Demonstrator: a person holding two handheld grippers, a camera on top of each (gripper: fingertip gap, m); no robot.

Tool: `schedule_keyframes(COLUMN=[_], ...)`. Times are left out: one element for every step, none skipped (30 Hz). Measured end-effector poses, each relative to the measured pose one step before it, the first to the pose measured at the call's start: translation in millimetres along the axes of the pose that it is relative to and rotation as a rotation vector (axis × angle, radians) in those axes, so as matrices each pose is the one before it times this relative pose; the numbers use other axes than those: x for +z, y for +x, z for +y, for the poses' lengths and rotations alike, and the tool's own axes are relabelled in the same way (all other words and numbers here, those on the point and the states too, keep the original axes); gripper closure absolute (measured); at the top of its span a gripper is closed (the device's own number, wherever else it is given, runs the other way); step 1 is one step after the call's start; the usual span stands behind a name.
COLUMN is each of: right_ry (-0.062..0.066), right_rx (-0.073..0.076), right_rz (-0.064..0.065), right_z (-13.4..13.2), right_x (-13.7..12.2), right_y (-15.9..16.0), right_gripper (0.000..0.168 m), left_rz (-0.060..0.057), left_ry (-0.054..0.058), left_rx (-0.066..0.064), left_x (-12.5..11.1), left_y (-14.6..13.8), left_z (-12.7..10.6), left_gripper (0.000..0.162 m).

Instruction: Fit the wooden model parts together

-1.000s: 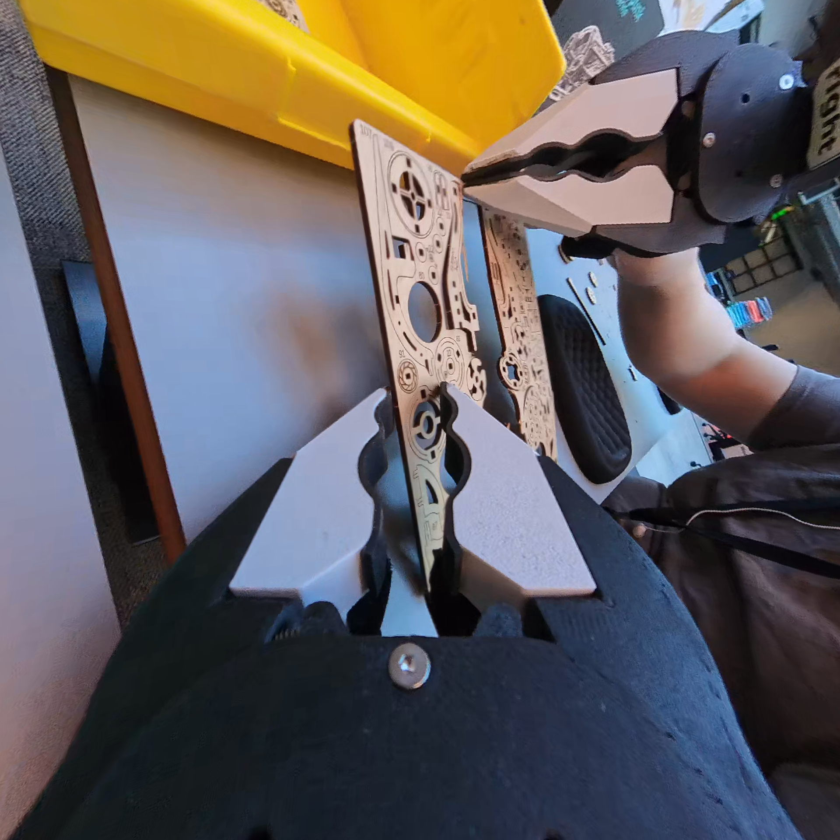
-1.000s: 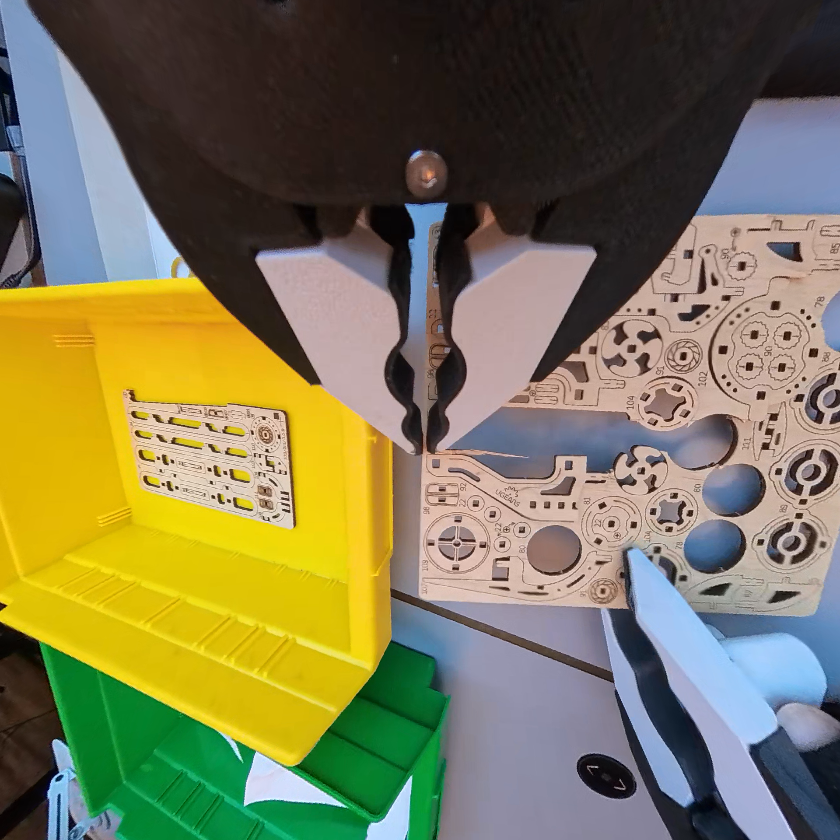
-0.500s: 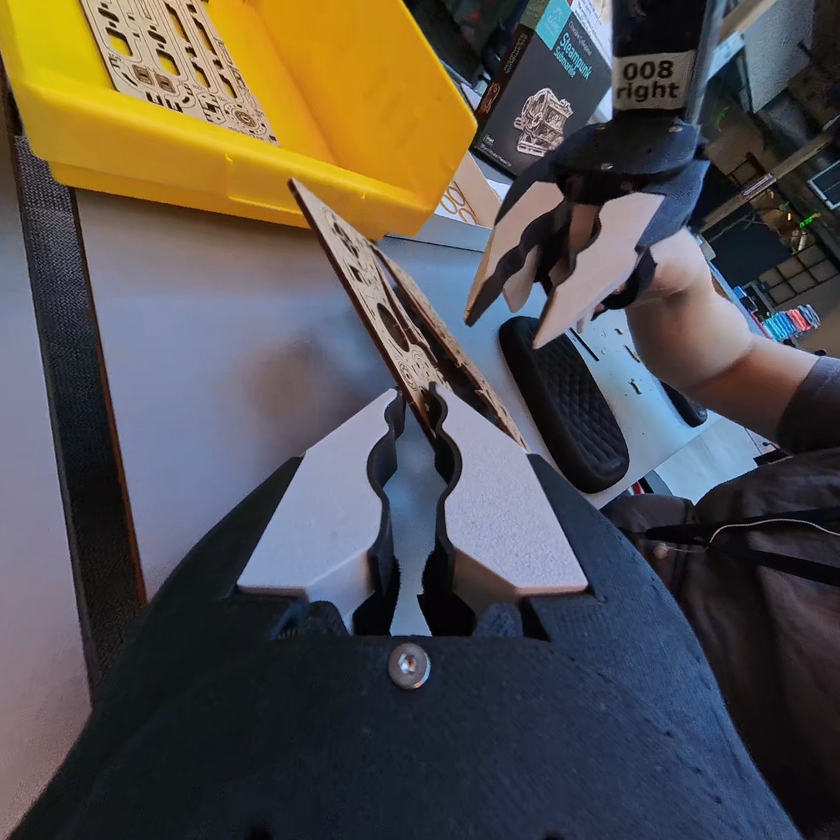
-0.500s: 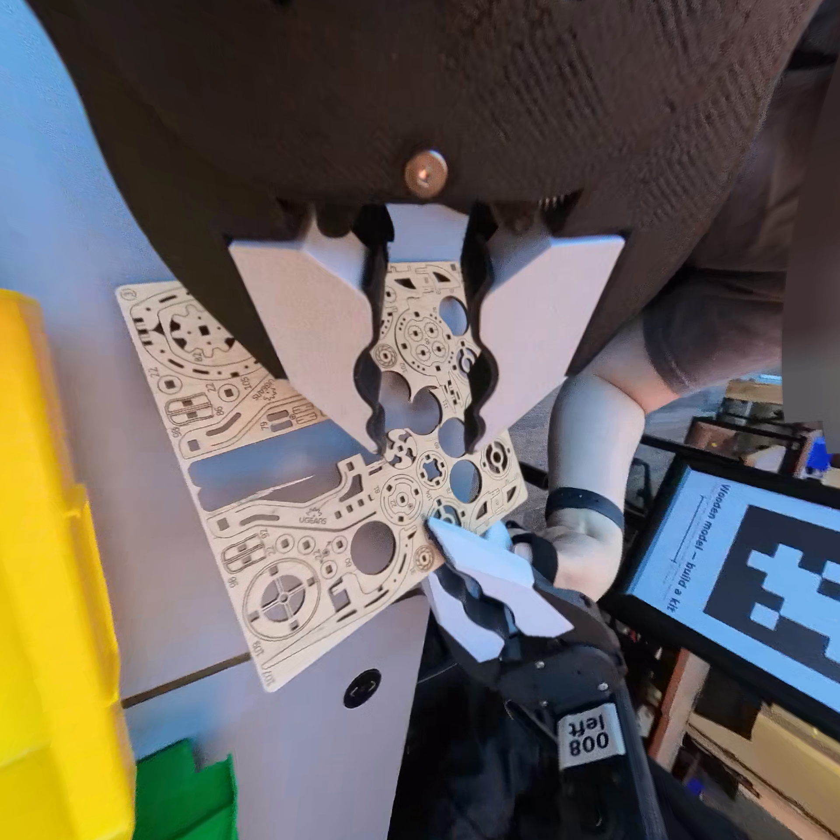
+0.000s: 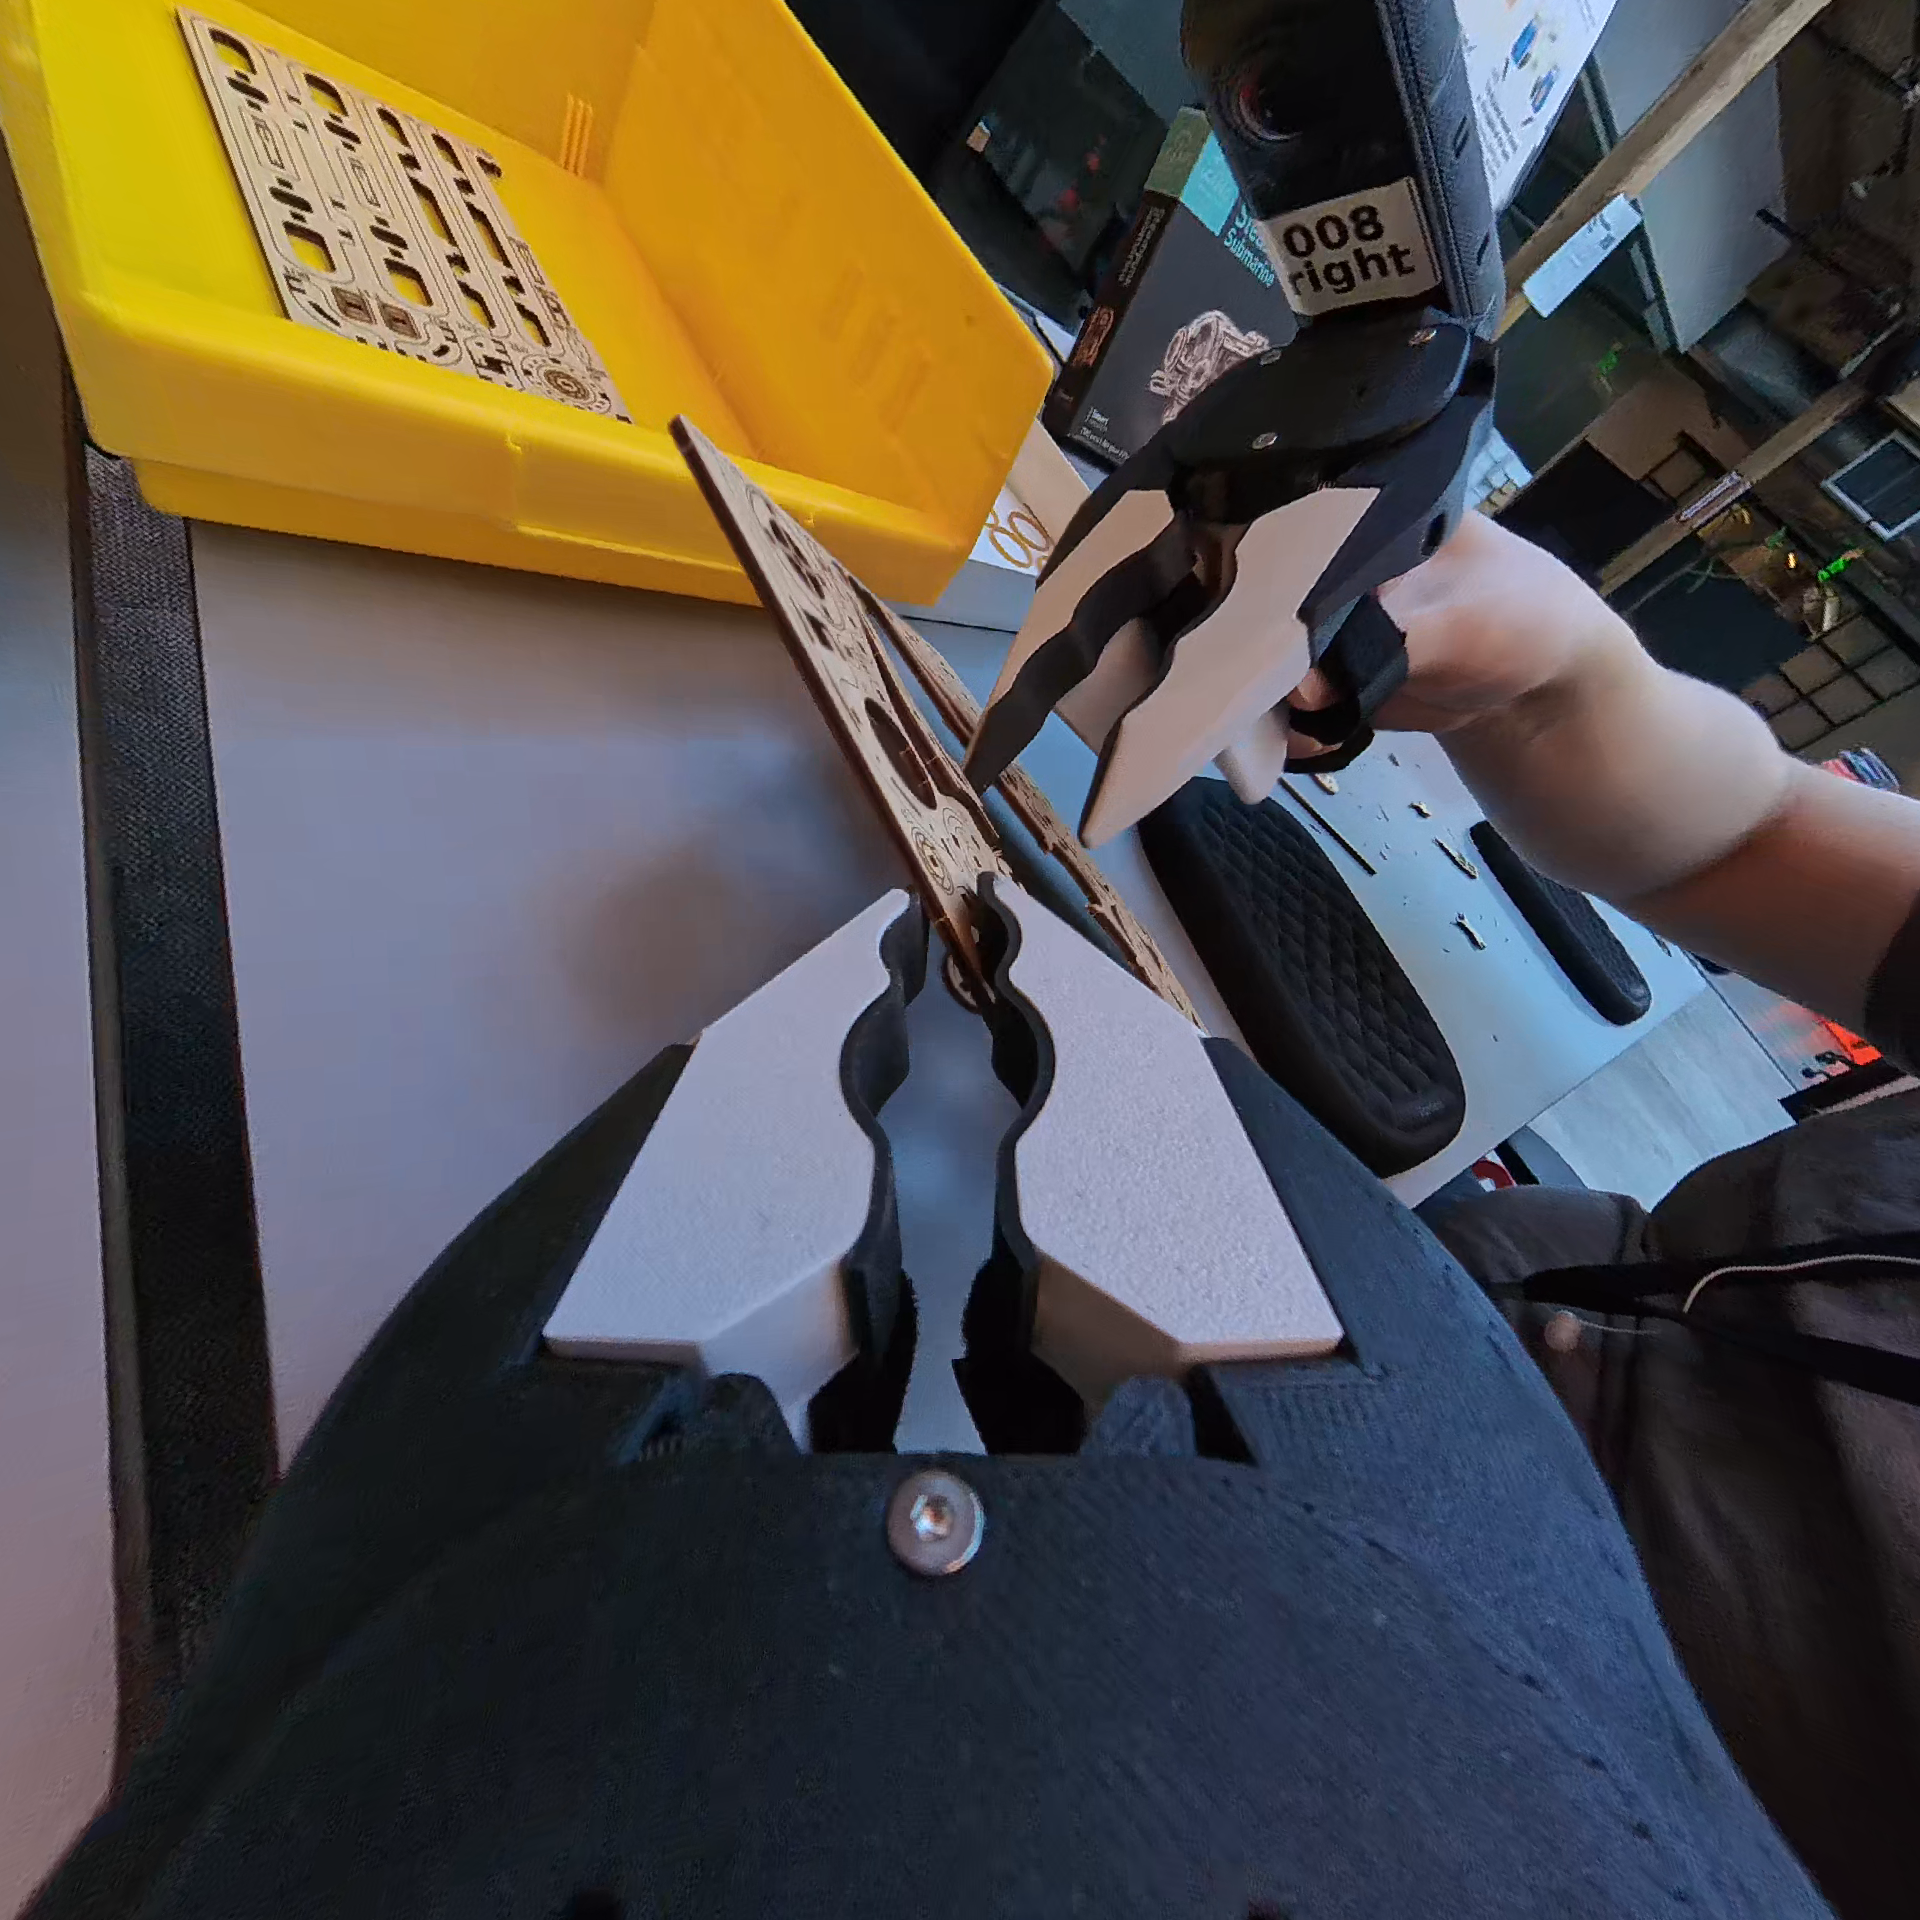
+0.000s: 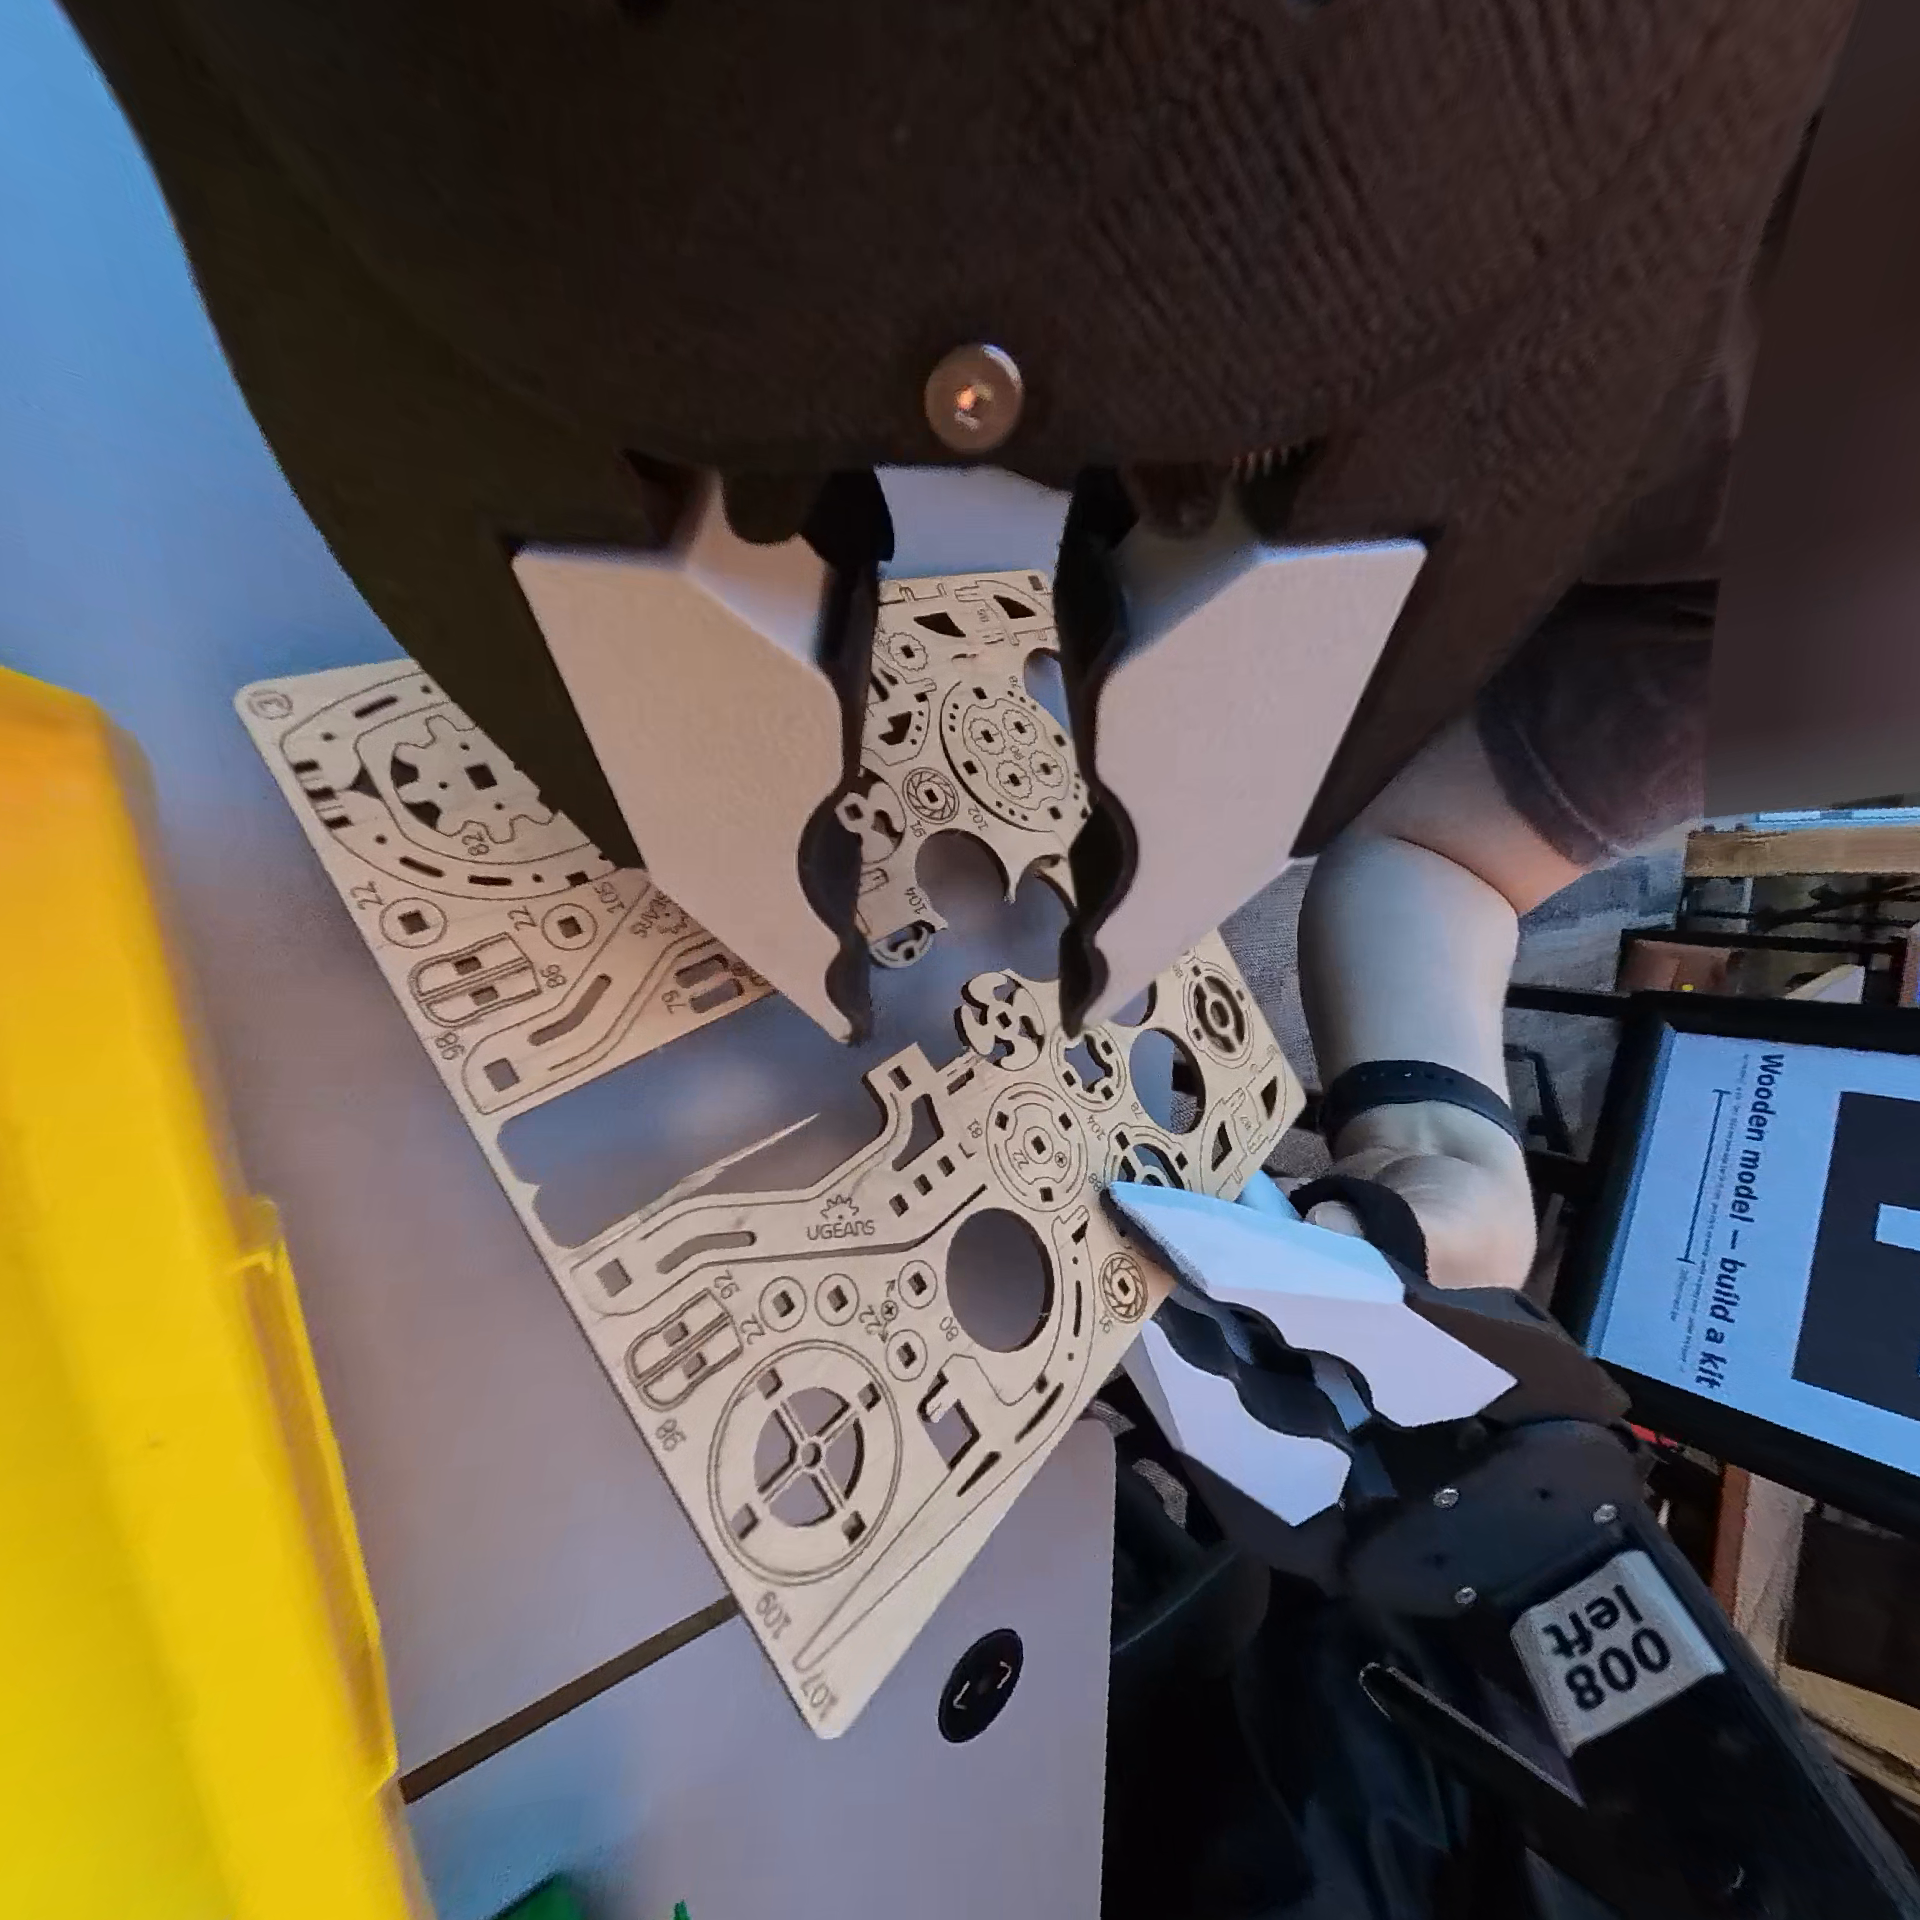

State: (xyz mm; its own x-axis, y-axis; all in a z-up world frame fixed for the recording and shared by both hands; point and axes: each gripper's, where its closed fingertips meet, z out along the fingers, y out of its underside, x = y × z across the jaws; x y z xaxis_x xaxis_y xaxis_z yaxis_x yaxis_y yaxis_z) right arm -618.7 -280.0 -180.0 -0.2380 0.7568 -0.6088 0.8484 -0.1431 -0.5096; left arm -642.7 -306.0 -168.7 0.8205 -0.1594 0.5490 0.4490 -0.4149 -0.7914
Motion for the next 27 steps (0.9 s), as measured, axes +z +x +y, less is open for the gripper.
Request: schedule_keyframes(right_ry=[-0.0107, -0.0076, 0.0043, 0.0071, 0.0028, 0.0116, 0.0142, 0.0121, 0.0084, 0.0006, 0.0011, 0.0027, 0.0006, 0.0044, 0.0022, 0.0023, 0.0043, 0.0082, 0.0086, 0.0082, 0.004, 0.0016, -0.0062, -0.0138, -0.0138, -0.015, -0.0078], right_rx=[-0.0025, 0.0003, 0.0027, 0.0088, 0.013, 0.016, 0.0207, 0.0265, 0.0343, 0.0318, 0.015, 0.0059, 0.0038, 0.0095, 0.0054, 0.004, 0.011, 0.01, 0.0085, 0.0188, 0.0213, 0.0082, 0.0042, -0.0048, -0.0081, -0.0093, -0.018], right_rz=[0.0072, 0.0092, -0.0041, -0.0102, -0.0141, -0.02, -0.0187, -0.0322, -0.0377, -0.0232, -0.017, -0.0085, -0.008, -0.0124, -0.0062, -0.005, -0.007, -0.0095, -0.0039, -0.0056, -0.0023, 0.0028, 0.0101, 0.0122, 0.015, 0.0207, 0.0244], right_z=[0.17, -0.51, -2.07, -2.41, -1.98, -2.94, -3.12, -2.67, -2.15, -0.87, -0.84, -0.82, -0.22, -0.67, -0.45, -0.58, -0.91, -1.33, -1.25, -0.97, -0.41, -0.14, 0.52, 0.77, 0.76, 0.77, 0.07], right_x=[0.75, 0.49, 0.16, -0.05, -0.09, -0.01, 0.35, 1.16, 1.7, 1.31, 0.56, 0.46, 0.84, 1.01, 0.75, 0.59, 0.78, 0.59, 0.3, 0.25, 0.02, -0.17, -0.74, -1.55, -1.87, -2.05, -2.11], right_y=[0.61, 1.19, -0.74, -1.81, -2.48, -3.13, -2.39, -3.81, -3.91, -1.06, -0.09, 0.66, 0.38, -0.5, 0.5, 0.66, 0.13, -0.48, 0.24, -0.57, -0.56, -0.92, -1.09, -1.85, -1.92, -1.09, -0.81], right_gripper=[0.133, 0.134, 0.133, 0.132, 0.132, 0.131, 0.131, 0.127, 0.122, 0.12, 0.12, 0.121, 0.121, 0.122, 0.123, 0.123, 0.123, 0.122, 0.124, 0.124, 0.124, 0.125, 0.125, 0.126, 0.126, 0.129, 0.13], left_rz=[-0.0078, -0.0056, -0.0015, 0.0018, 0.0032, 0.0038, -0.0004, -0.0042, -0.0038, 0.0014, 0.0025, 0.0037, 0.0076, 0.0093, 0.0056, -0.0003, -0.0018, -0.0022, -0.0014, -0.0022, -0.0051, -0.0042, -0.0028, -0.0037, -0.0035, -0.0079, -0.014], left_ry=[0.0029, 0.0054, 0.0087, 0.0106, 0.0147, 0.019, 0.0171, 0.0113, 0.0082, 0.008, 0.0108, 0.0062, 0.0113, 0.0124, 0.0072, 0.0052, 0.0038, 0.0057, 0.0082, 0.0022, 0.0032, 0.0031, 0.0026, 0.0036, 0.0067, 0.0045, 0.0035], left_rx=[0.0088, 0.0079, 0.0041, 0.0014, 0.0003, 0.0015, 0.0036, 0.0062, 0.0051, 0.0028, 0.0003, -0.005, -0.006, -0.0082, -0.0081, -0.0031, -0.0003, -0.0006, -0.0004, 0.0002, 0.0029, 0.0043, 0.0064, 0.0095, 0.0092, 0.0088, 0.0121], left_x=[0.07, -0.3, -0.69, -0.9, -0.98, -1.03, -0.73, -0.37, -0.17, -0.49, -0.57, -0.54, -0.53, -0.26, -0.34, -0.37, -0.25, -0.32, -0.46, -0.31, -0.37, -0.42, -0.27, -0.41, -0.4, -0.24, -0.09], left_y=[0.01, 0.31, 0.96, 1.62, 1.96, 2.44, 2.09, 1.46, 1.09, 1.22, 0.83, 0.13, 0.43, 0.5, -0.14, -0.82, -0.53, -0.28, 0.16, 0.36, 0.34, 0.93, 1.53, 1.92, 2.34, 1.73, 0.87], left_z=[0.32, 0.08, -0.45, -0.74, -1.43, -2.03, -1.68, -0.94, -0.57, -0.72, -0.92, -0.17, -0.78, -0.72, -0.01, -0.04, 0.08, -0.34, -0.9, -0.16, -0.39, -0.49, -0.46, -0.73, -0.93, -0.59, -0.4], left_gripper=[0.155, 0.155, 0.155, 0.155, 0.155, 0.155, 0.155, 0.155, 0.155, 0.155, 0.155, 0.155, 0.155, 0.155, 0.155, 0.155, 0.154, 0.154, 0.154, 0.154, 0.154, 0.154, 0.154, 0.154, 0.154, 0.155, 0.155])
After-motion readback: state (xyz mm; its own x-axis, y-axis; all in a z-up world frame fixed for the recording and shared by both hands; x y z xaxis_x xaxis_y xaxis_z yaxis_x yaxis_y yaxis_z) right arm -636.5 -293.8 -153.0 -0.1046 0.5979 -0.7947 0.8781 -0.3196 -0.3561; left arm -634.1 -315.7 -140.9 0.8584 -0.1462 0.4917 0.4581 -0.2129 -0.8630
